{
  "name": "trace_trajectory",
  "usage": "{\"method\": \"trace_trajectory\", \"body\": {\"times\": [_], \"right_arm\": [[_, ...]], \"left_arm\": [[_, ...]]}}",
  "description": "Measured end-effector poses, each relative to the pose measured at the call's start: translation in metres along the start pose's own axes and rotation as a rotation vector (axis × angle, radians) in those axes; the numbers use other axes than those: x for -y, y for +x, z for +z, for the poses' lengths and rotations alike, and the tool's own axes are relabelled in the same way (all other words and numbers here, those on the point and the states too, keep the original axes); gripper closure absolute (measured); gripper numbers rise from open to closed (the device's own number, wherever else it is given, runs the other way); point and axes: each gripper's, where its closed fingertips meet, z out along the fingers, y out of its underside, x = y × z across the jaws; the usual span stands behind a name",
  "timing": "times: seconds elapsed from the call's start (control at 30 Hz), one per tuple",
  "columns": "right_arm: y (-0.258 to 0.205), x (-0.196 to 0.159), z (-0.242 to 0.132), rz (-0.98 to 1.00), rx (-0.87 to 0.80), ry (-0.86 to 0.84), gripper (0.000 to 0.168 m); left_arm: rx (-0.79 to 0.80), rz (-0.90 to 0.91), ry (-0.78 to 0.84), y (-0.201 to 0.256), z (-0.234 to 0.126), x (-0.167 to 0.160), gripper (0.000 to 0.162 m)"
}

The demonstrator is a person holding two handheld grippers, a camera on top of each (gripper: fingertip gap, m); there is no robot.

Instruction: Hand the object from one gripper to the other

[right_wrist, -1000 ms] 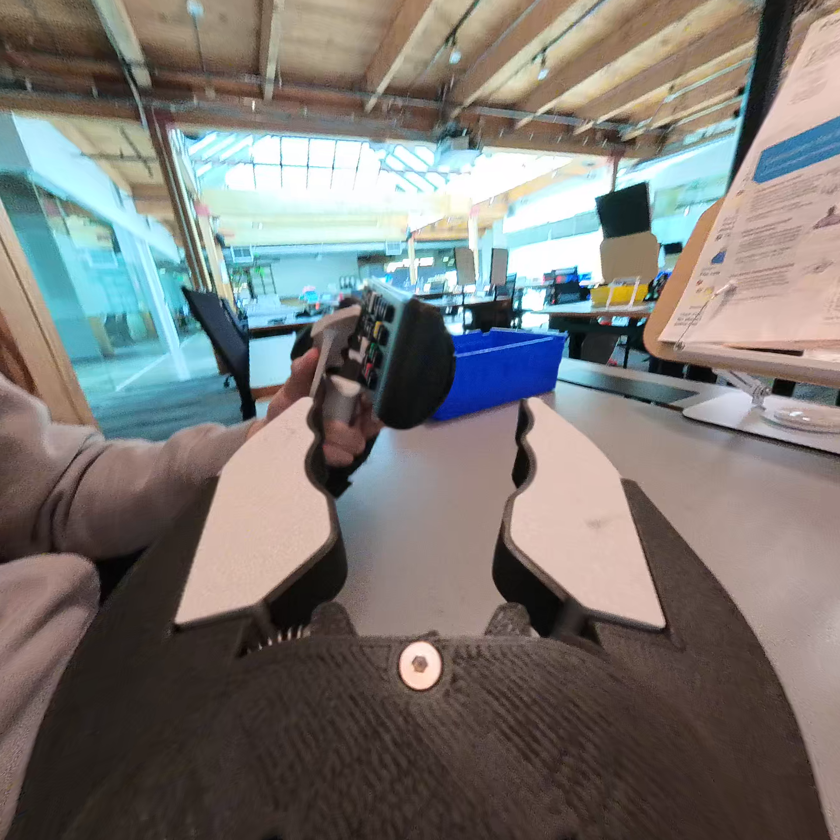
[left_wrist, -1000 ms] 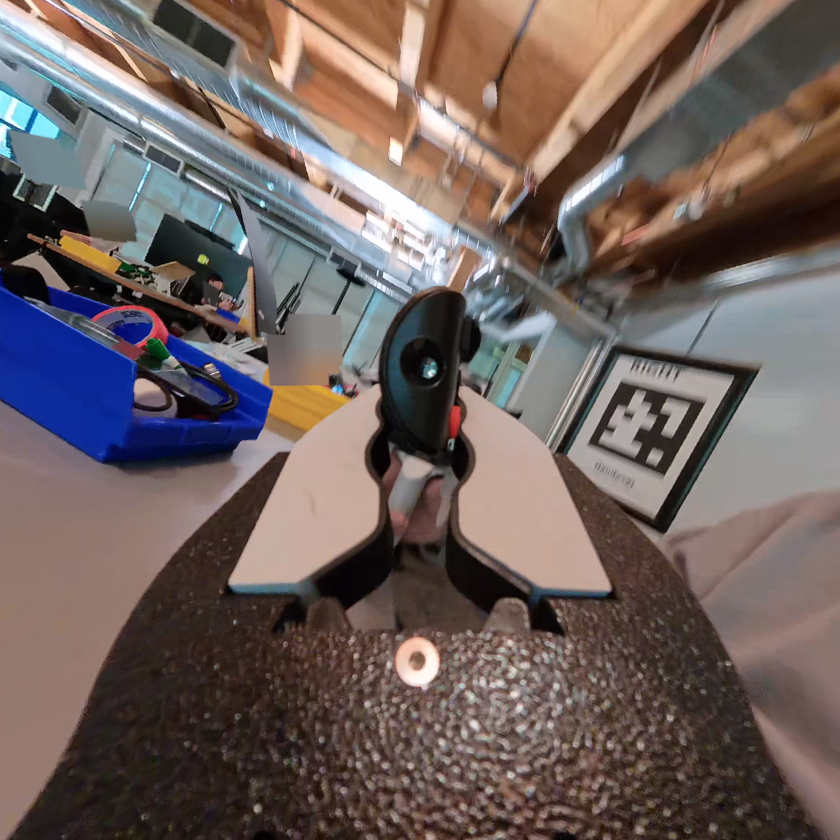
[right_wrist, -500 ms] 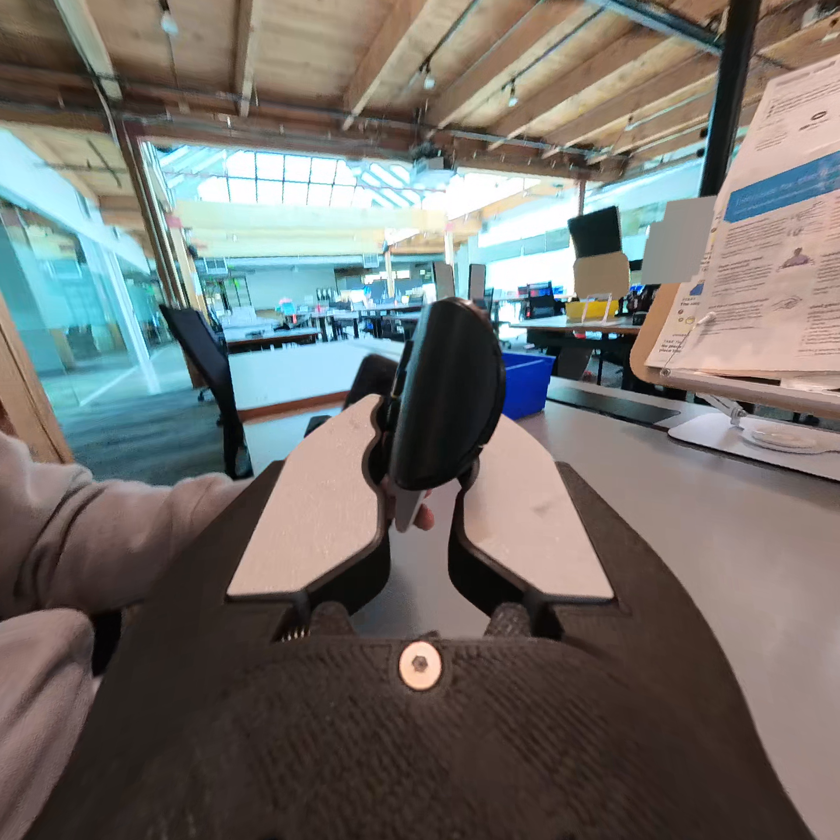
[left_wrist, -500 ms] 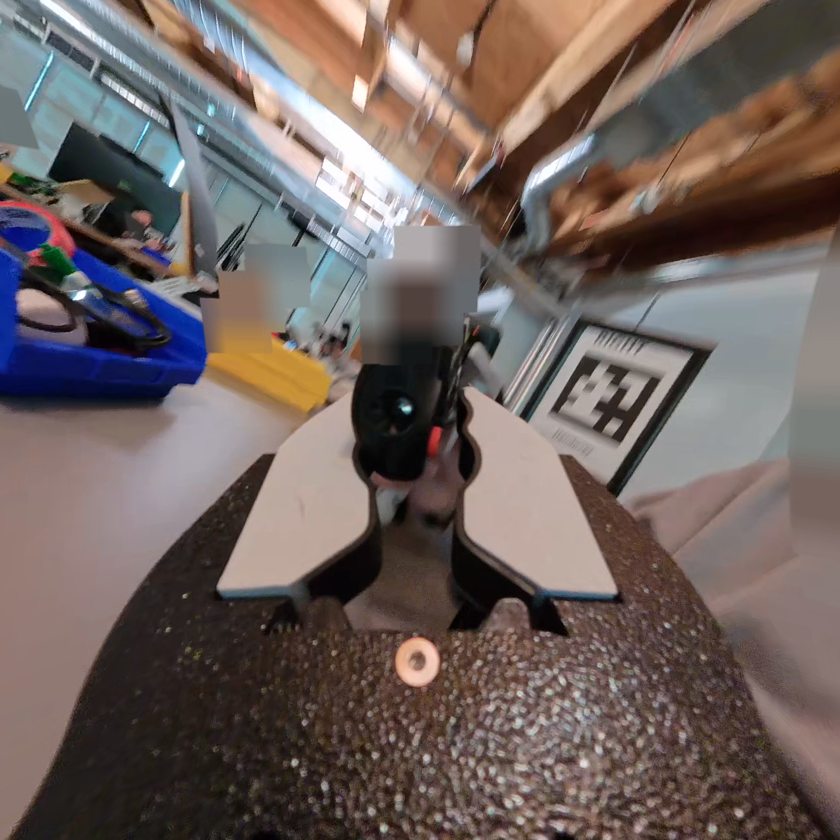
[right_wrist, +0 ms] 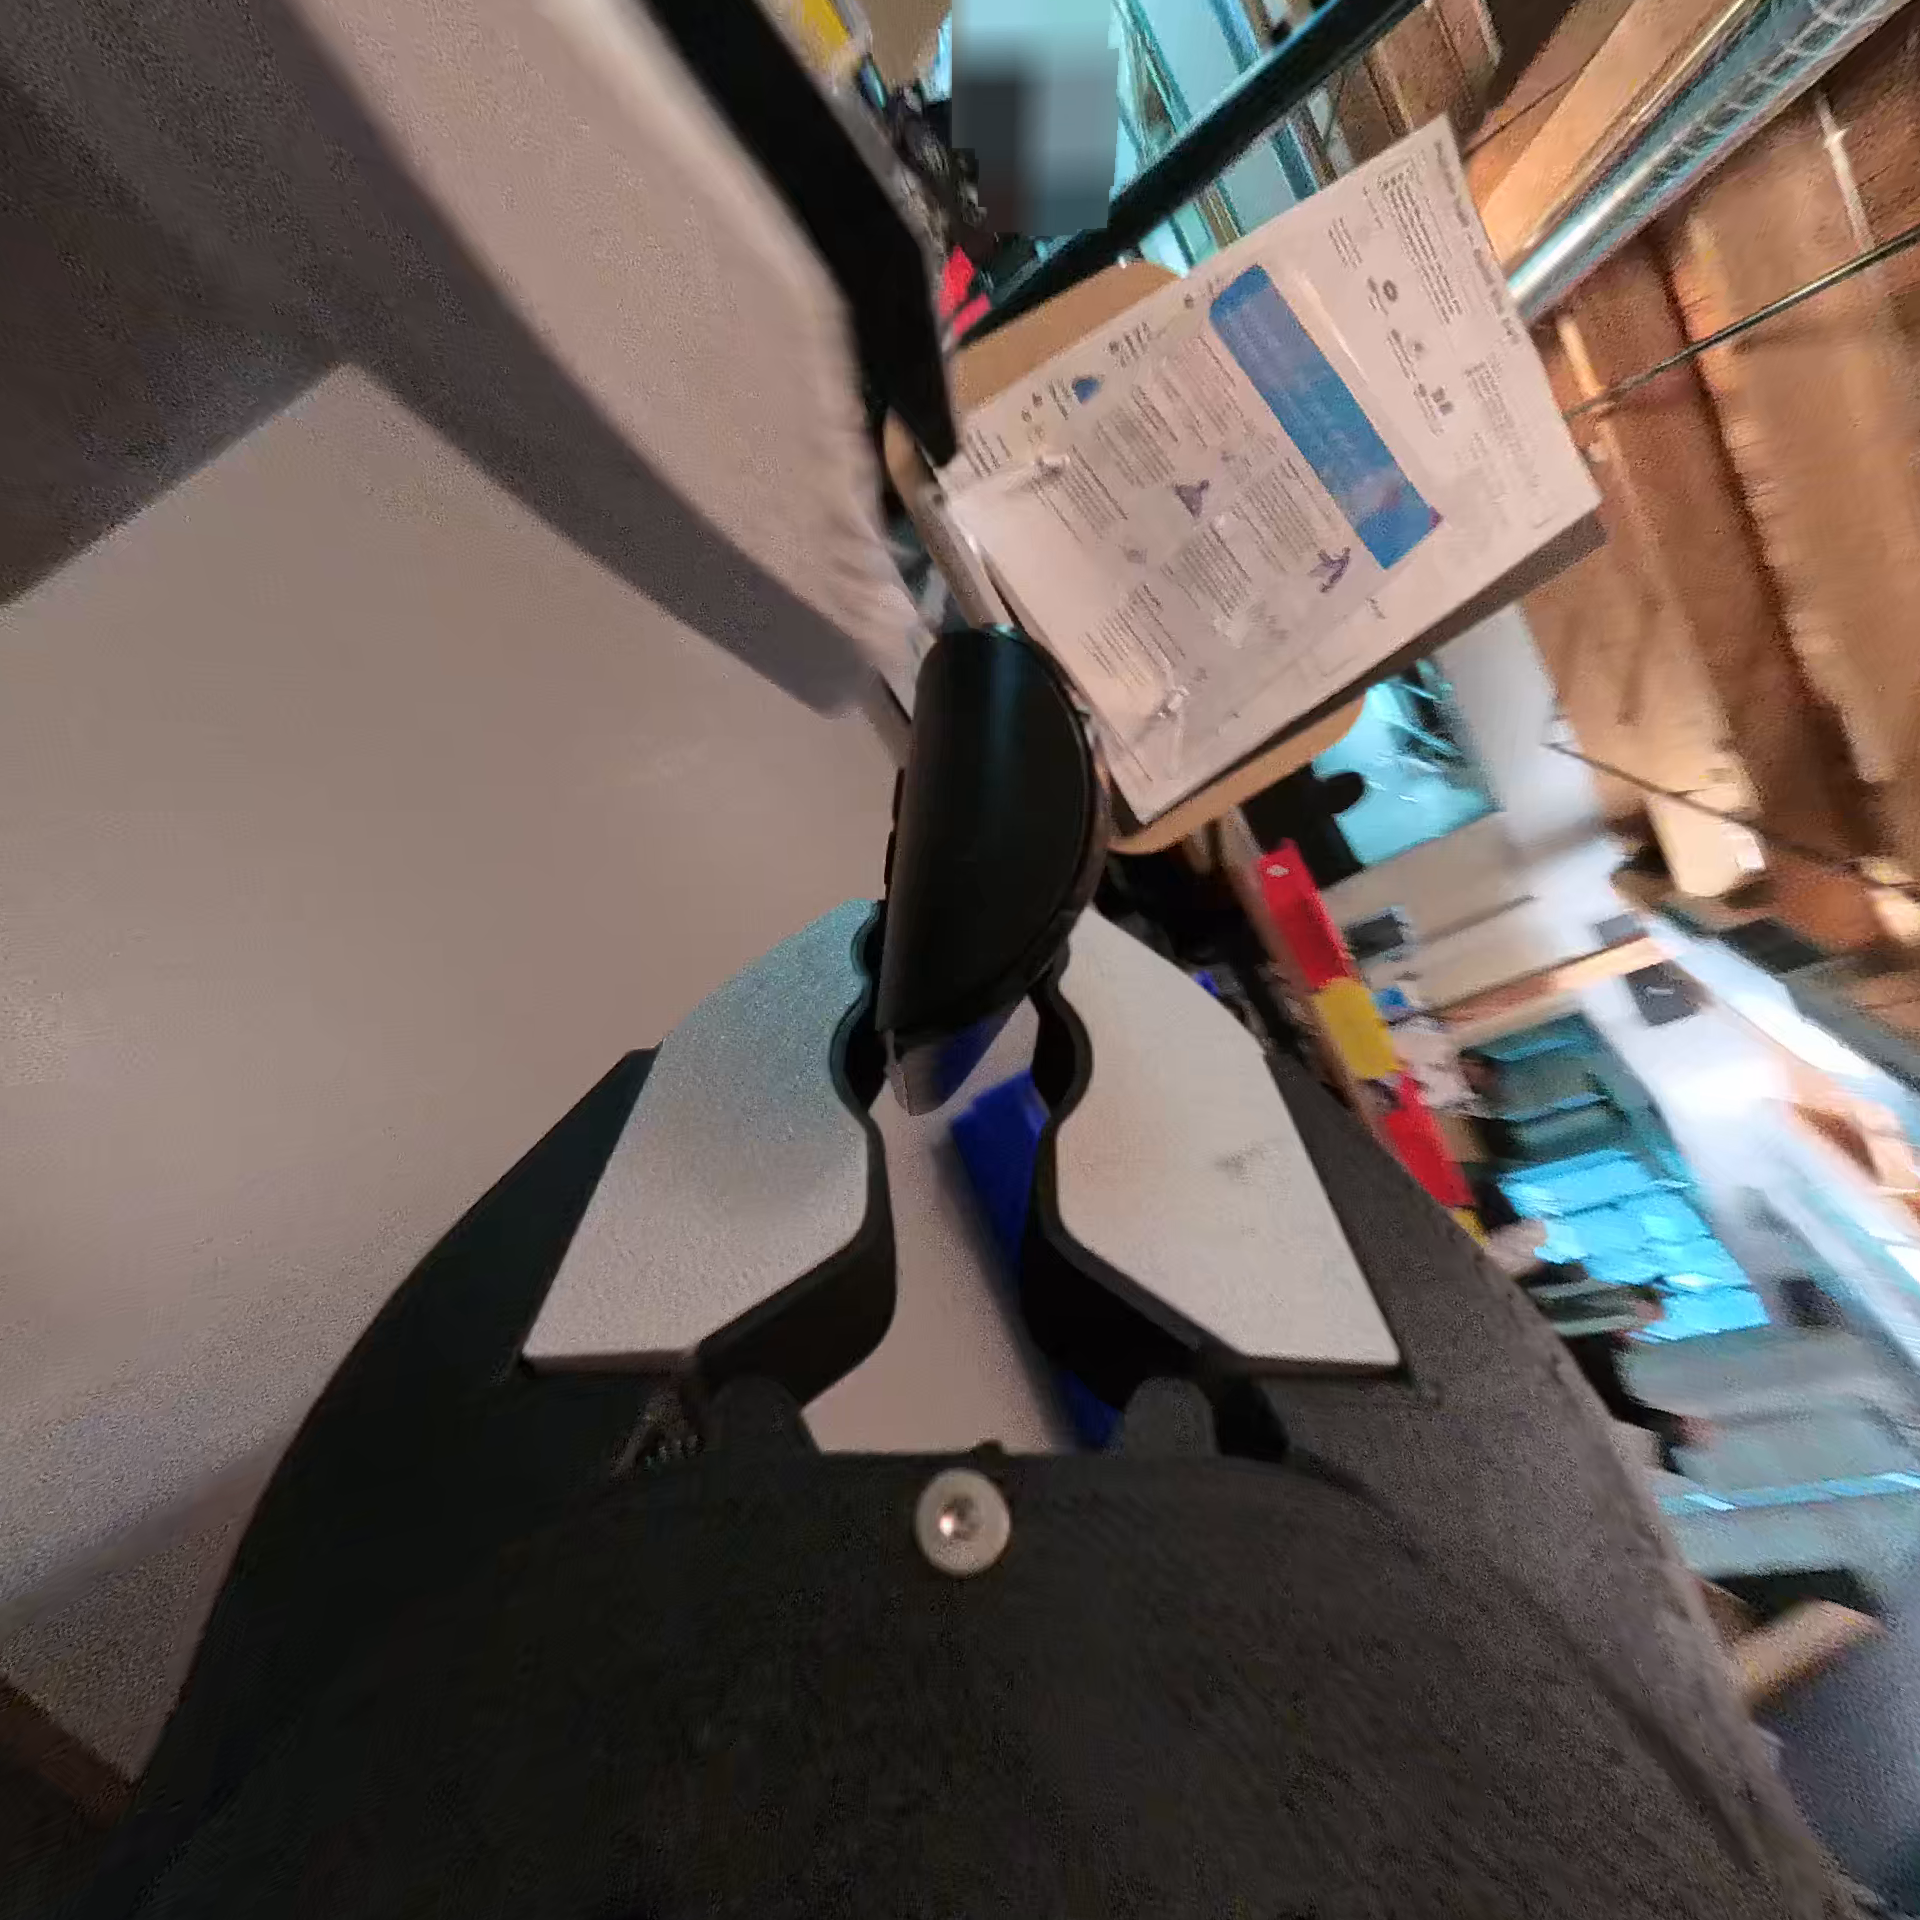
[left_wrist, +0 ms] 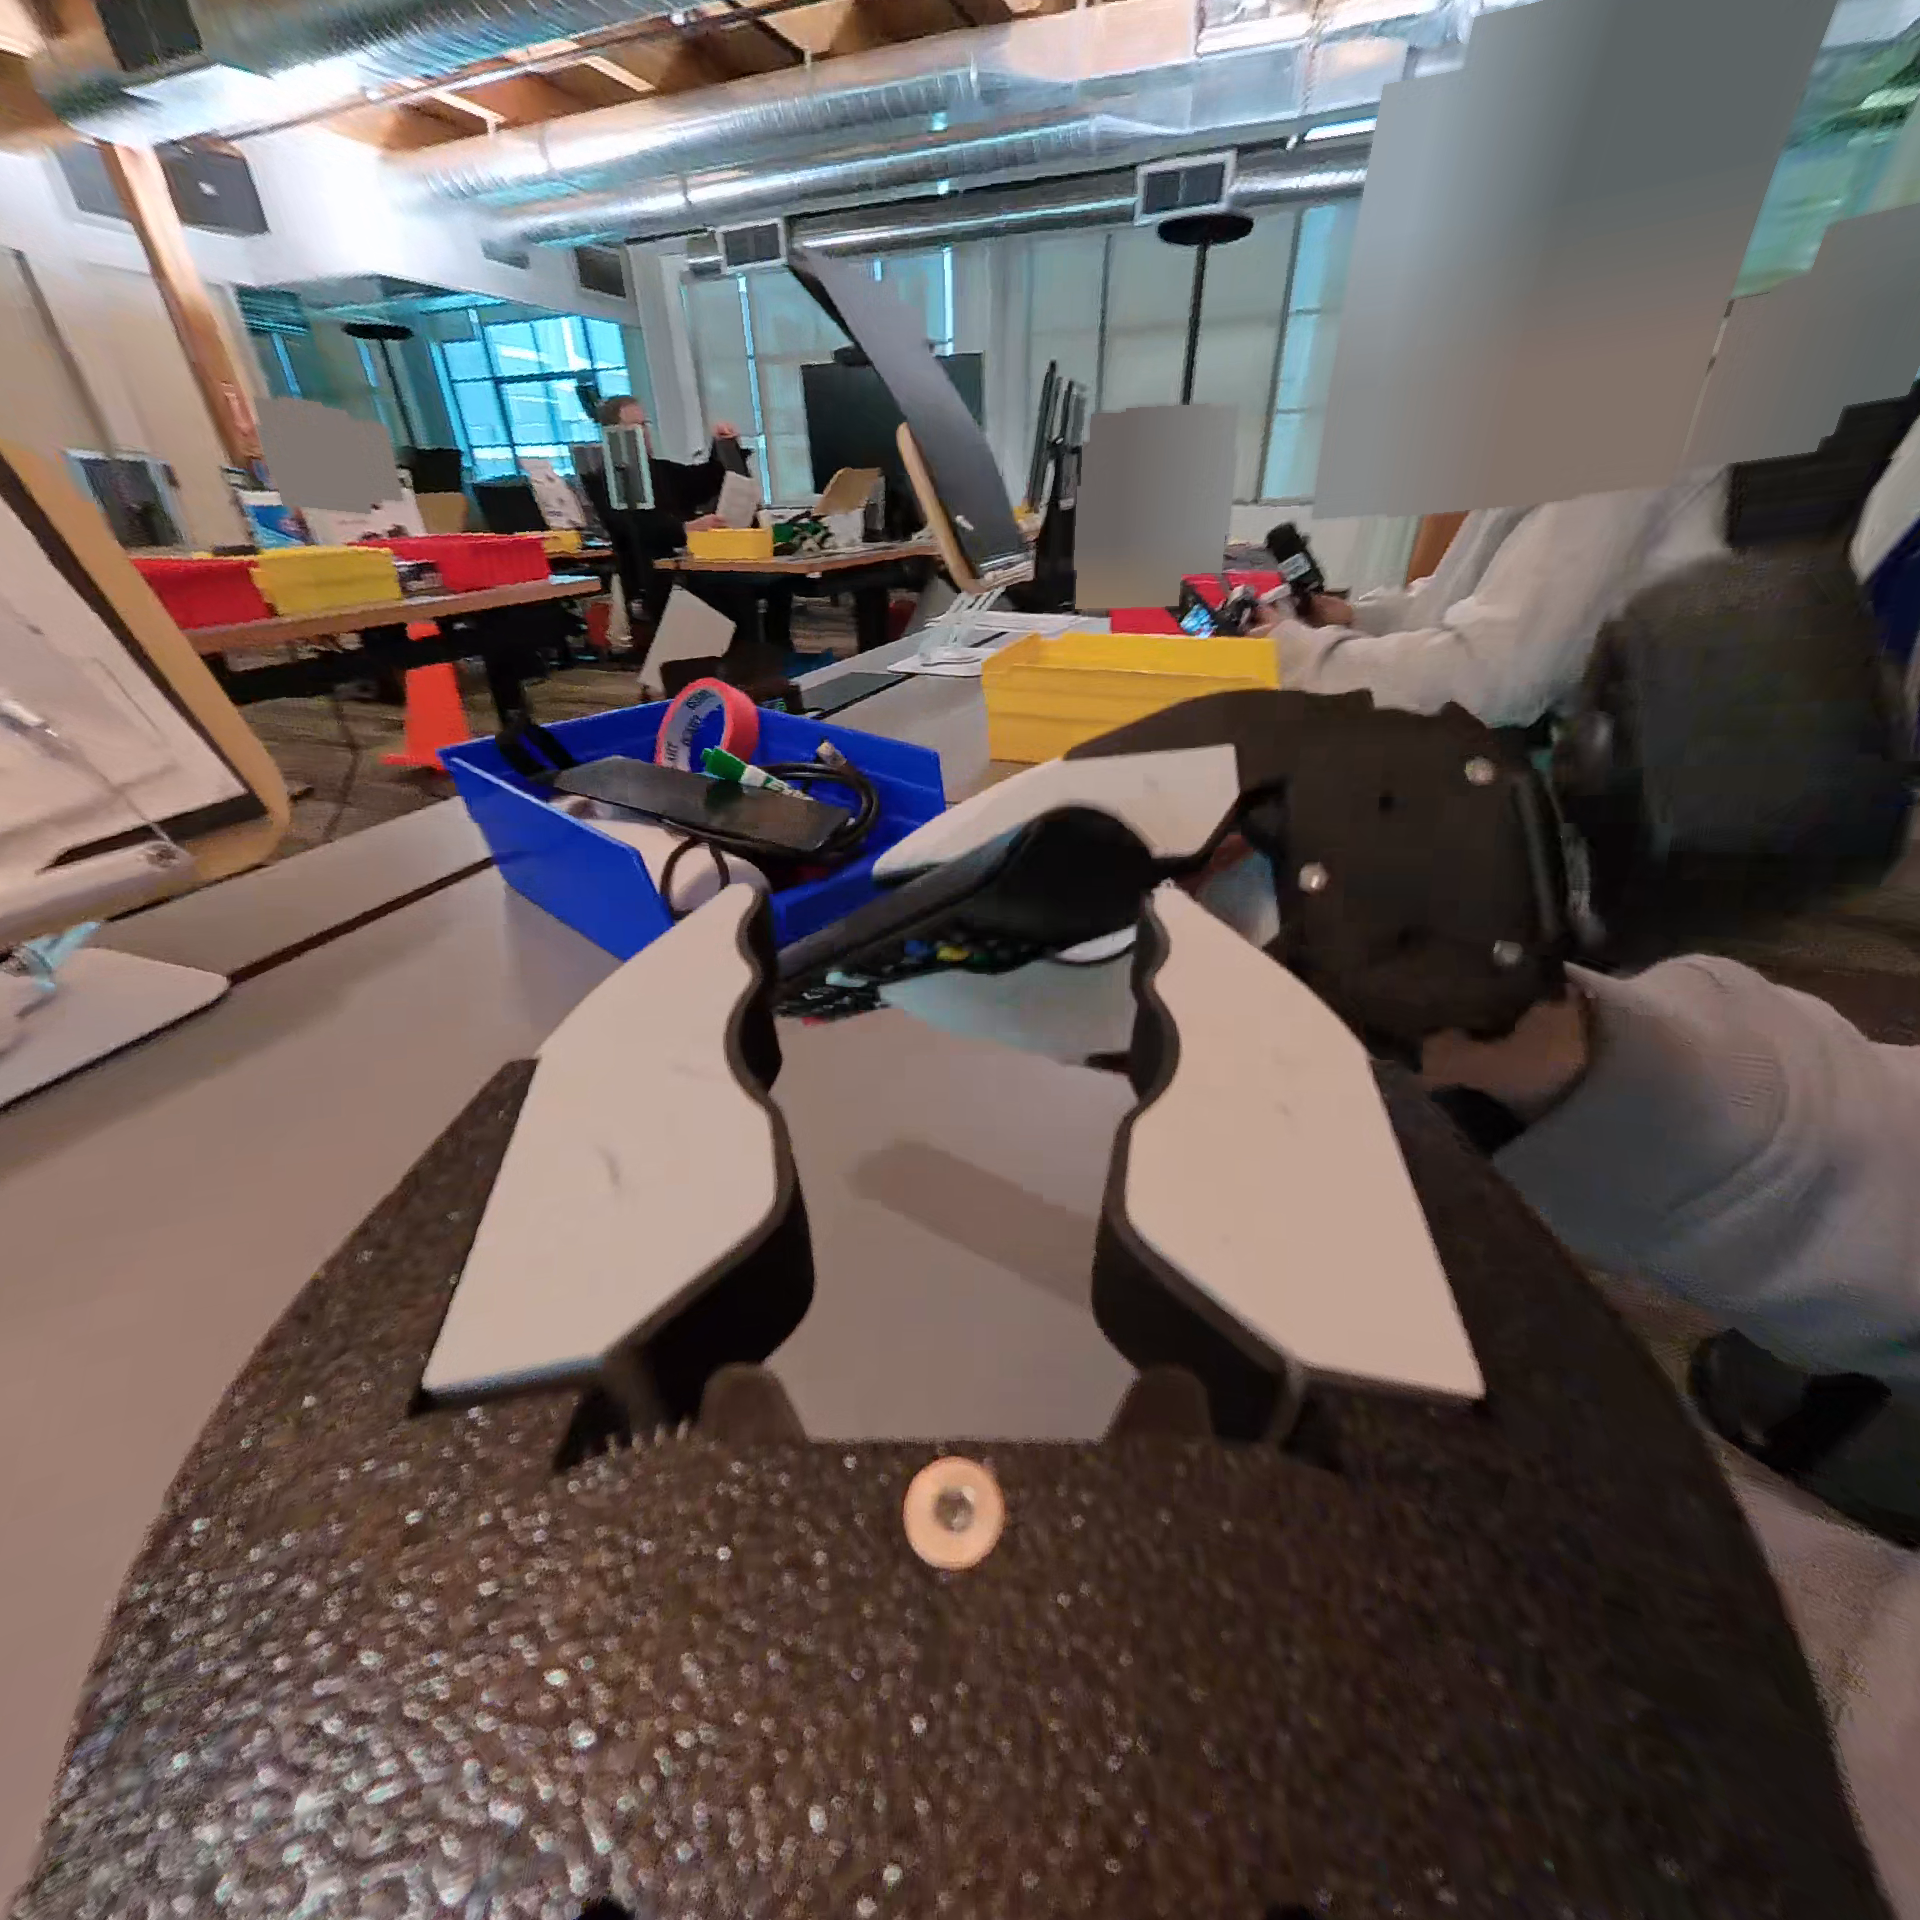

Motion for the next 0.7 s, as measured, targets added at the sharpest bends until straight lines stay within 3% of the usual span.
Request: {"method": "trace_trajectory", "body": {"times": [0.2,0.43,0.63,0.7], "right_arm": [[-0.001,-0.001,0.001,-0.184,-0.101,-0.077,0.143],[-0.011,0.015,-0.002,-0.312,-0.143,-0.031,0.143],[-0.012,0.022,-0.003,-0.206,-0.081,0.077,0.142],[-0.008,0.028,-0.005,-0.140,-0.077,0.148,0.127]], "left_arm": [[0.062,0.111,-0.159,0.014,0.009,-0.021,0.098],[0.104,0.120,-0.185,0.012,0.014,-0.031,0.105],[0.062,0.109,-0.097,0.011,0.011,-0.018,0.111],[0.027,0.033,-0.042,0.008,0.007,-0.010,0.113]]}}
